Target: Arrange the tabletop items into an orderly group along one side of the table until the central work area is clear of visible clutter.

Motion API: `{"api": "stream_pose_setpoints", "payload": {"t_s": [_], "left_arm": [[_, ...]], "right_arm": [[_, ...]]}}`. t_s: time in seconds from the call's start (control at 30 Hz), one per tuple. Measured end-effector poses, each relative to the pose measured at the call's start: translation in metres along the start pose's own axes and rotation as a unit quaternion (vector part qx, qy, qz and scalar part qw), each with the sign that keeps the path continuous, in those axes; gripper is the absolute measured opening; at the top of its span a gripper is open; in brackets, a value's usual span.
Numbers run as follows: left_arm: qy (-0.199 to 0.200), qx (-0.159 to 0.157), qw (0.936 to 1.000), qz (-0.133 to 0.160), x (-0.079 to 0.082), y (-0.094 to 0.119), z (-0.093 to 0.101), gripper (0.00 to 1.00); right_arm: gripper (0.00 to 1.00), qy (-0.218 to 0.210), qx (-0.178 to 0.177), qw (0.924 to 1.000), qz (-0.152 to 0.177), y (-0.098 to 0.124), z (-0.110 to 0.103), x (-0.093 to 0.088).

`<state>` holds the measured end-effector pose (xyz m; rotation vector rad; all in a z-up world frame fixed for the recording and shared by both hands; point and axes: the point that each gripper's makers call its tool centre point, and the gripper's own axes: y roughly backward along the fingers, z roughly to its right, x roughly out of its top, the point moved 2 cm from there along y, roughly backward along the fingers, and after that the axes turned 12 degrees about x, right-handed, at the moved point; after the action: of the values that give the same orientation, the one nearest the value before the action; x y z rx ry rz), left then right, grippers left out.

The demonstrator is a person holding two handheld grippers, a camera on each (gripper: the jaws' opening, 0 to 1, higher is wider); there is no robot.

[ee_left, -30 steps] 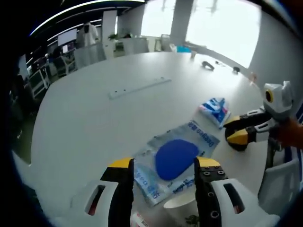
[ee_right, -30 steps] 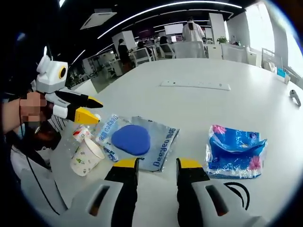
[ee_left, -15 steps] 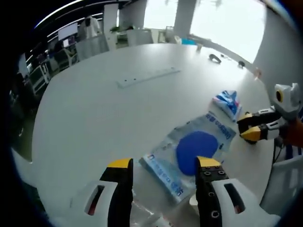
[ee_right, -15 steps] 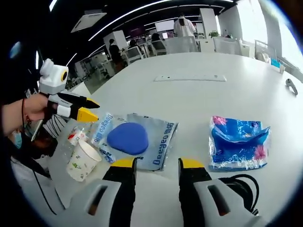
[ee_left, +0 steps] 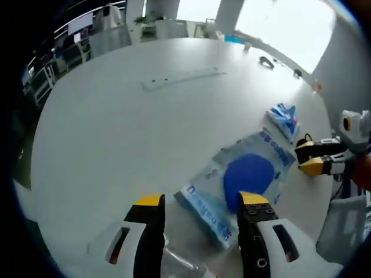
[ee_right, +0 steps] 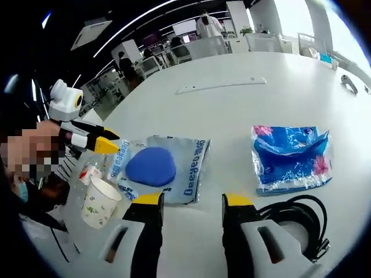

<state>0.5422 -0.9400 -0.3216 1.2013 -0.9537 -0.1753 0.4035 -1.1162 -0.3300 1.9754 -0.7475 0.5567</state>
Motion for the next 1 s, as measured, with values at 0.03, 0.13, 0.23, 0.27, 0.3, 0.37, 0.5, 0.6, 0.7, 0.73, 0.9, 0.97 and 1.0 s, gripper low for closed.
{"api": "stream_pose_setpoints", "payload": {"t_s": [0.03, 0.13, 0.23, 0.27, 0.3, 0.37, 0.5, 0.6, 0.7, 0.73, 0.9, 0.97, 1.0], "left_arm": [[0.0, 0.0, 1.0, -0.003, 0.0, -0.001, 0.0, 0.47], [-0.004, 0.002, 0.9999, -0.012, -0.002, -0.003, -0.003, 0.46], [-0.004, 0.0, 0.9998, -0.019, -0.003, -0.003, -0.003, 0.44], [-0.003, -0.001, 0.9998, -0.02, -0.003, -0.004, -0.003, 0.43], [-0.002, -0.003, 0.9998, -0.02, -0.003, -0.005, -0.002, 0.43], [-0.001, -0.004, 0.9997, -0.024, -0.003, -0.005, -0.001, 0.43], [0.002, -0.002, 0.9995, -0.031, -0.005, -0.008, -0.002, 0.42], [0.004, 0.001, 0.9993, -0.037, -0.007, -0.01, -0.004, 0.42], [0.008, 0.003, 0.9991, -0.041, -0.008, -0.011, -0.005, 0.41], [0.009, 0.003, 0.999, -0.043, -0.008, -0.012, -0.004, 0.41], [0.012, 0.001, 0.9985, -0.052, -0.011, -0.016, 0.0, 0.34], [0.014, 0.001, 0.9982, -0.059, -0.013, -0.018, 0.001, 0.32], [0.015, 0.002, 0.9981, -0.06, -0.014, -0.019, 0.001, 0.32]], "right_arm": [[0.39, -0.006, 0.0, 1.0, 0.002, 0.0, 0.0, 0.0], [0.38, -0.022, -0.001, 0.9998, -0.003, -0.002, 0.001, -0.003], [0.34, -0.034, 0.007, 0.9994, -0.003, -0.005, -0.002, -0.006], [0.34, -0.037, 0.006, 0.9993, -0.002, -0.006, -0.002, -0.006], [0.34, -0.039, 0.005, 0.9992, -0.001, -0.007, -0.001, -0.006], [0.31, -0.048, 0.009, 0.9988, 0.006, -0.009, -0.004, -0.004], [0.28, -0.054, 0.006, 0.9985, 0.01, -0.013, -0.001, -0.003], [0.25, -0.063, 0.008, 0.9979, 0.015, -0.015, -0.001, -0.002], [0.22, -0.071, 0.008, 0.9973, 0.016, -0.017, 0.001, -0.002], [0.21, -0.074, 0.009, 0.9971, 0.015, -0.018, 0.002, -0.003], [0.15, -0.085, 0.011, 0.9962, 0.013, -0.02, 0.002, -0.007], [0.13, -0.085, 0.009, 0.9963, 0.014, -0.02, 0.003, -0.007], [0.12, -0.085, 0.009, 0.9963, 0.013, -0.021, 0.003, -0.008]]}}
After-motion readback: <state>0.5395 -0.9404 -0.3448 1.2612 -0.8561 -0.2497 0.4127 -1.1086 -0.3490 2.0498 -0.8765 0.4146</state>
